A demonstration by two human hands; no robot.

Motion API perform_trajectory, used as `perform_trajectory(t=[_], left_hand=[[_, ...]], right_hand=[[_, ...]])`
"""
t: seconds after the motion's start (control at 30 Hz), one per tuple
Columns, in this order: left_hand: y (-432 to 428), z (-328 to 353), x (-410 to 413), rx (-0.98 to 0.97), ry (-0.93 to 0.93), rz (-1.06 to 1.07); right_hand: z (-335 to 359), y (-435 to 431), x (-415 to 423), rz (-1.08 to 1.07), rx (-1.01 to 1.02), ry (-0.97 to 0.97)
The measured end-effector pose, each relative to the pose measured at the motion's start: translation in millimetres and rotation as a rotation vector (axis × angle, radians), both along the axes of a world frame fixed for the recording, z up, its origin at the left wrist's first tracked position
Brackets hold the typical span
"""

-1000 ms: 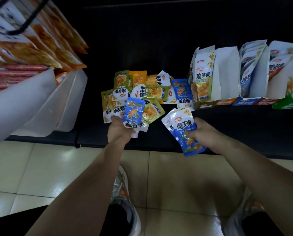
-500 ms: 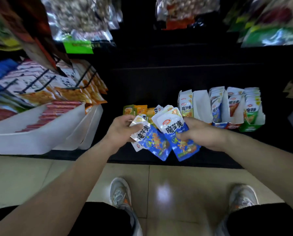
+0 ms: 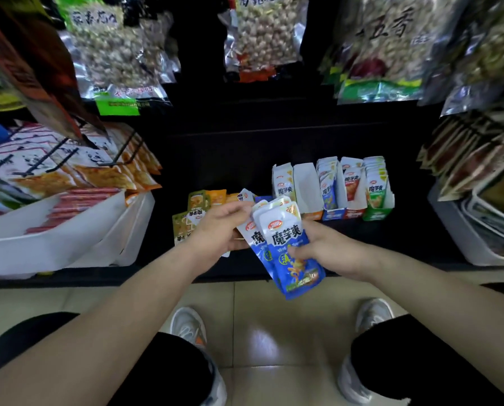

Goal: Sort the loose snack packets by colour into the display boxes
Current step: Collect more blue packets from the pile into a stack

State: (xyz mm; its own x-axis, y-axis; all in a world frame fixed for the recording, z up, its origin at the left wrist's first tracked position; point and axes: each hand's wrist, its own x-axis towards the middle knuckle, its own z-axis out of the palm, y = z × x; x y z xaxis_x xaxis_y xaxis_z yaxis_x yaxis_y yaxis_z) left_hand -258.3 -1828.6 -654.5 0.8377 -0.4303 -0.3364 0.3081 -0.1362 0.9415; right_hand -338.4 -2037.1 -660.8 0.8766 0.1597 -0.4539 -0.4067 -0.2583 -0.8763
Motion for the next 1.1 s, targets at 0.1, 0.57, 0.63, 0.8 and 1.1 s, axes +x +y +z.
perform_trajectory(t=[0.1,0.57,0.63,0.8,1.1], left_hand=[[-5.5,-16.7,8.9,-0.007,0.085,-0.008],[-80.0,-211.2,120.5,0.882,-0.244,-0.073],[-100.7,-229.9,142.4,0.940,-0.285,-0.043],[-137.9,-266.3,177.8,1.115,-0.150,0.002],[-125.1,-287.0,165.2,0.909,-0.128,0.114]], right_hand=[[-11.0,-13.2,5.1,-0.039,0.045,0.054],[-173.2,-89.0,38.8,-0.438,-0.116,0.222],[-194.2,-97.4,40.6,-0.485,-0.128,0.254],[-226.4,-116.9,50.9,-0.539,-0.156,0.318],[-225.7,-120.4,62.0,-0.522,-0.136,0.332]])
